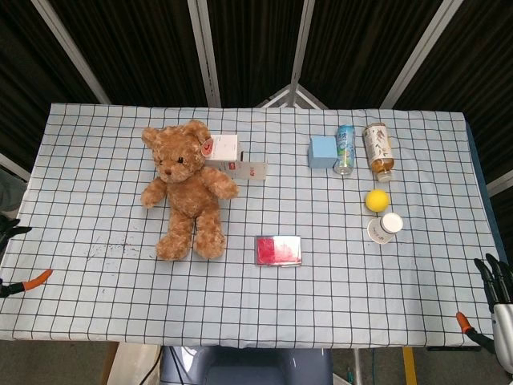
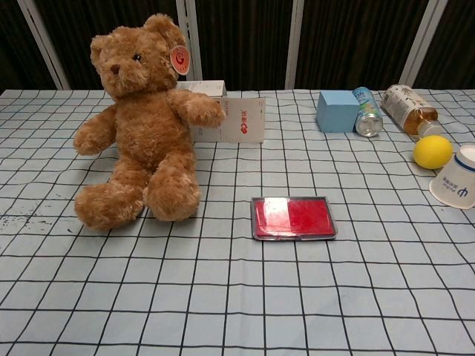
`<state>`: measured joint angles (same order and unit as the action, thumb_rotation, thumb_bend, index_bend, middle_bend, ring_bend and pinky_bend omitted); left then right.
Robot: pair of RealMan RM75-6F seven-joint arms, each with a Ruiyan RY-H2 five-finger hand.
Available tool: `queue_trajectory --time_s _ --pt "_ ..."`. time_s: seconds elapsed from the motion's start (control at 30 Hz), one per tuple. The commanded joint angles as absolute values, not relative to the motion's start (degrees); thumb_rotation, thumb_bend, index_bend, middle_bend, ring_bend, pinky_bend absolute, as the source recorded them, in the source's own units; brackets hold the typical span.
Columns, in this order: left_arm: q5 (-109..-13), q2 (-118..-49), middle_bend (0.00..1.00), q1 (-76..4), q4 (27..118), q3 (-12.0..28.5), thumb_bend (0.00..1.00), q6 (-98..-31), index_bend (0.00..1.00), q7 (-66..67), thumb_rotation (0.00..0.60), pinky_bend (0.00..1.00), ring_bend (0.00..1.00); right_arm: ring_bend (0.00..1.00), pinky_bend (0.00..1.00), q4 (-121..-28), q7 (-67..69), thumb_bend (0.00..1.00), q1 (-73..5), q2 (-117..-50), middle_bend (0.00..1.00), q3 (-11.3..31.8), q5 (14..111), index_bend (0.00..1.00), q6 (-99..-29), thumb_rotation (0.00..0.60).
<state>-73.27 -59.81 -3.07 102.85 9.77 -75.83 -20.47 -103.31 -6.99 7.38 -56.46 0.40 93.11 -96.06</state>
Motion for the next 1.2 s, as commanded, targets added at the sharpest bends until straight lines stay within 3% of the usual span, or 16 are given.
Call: queue_trajectory --time_s 0.03,0.33,0.53,1.2 --pt "-64.0 -59.06 0.1 -10.75 100.65 14.44 0.22 -60.74 0.24 -30.38 0.6 0.0 0.0 0.07 0.0 -103.26 -7.12 0.22 7.32 -56.52 0.06 0.42 93.0 0.06 -95.91 0.6" --pt "-49.84 -65.2 0.08 -21.05 91.28 21.1 0.22 -43.83 0.24 -38.29 0.6 0.0 0.0 0.07 0.0 -102.85 -8.05 0.22 6.83 -57.18 0.06 0.64 92.01 0.06 -94.76 0.6" --pt "-43.92 -69.81 0.08 -26.38 85.73 22.67 0.2 -37.68 0.24 -38.65 0.6 0.0 0.0 0.07 0.0 -102.72 -8.49 0.22 6.66 -57.48 0.06 0.77 91.45 0.06 -94.32 0.6" --pt "-28.38 -82.14 0.13 -38.14 73.93 21.52 0.21 -33.03 0.24 -30.88 0.6 0.0 0.0 0.07 0.0 -102.13 -8.14 0.22 6.25 -57.65 0.06 0.97 90.12 0.05 -93.28 0.6"
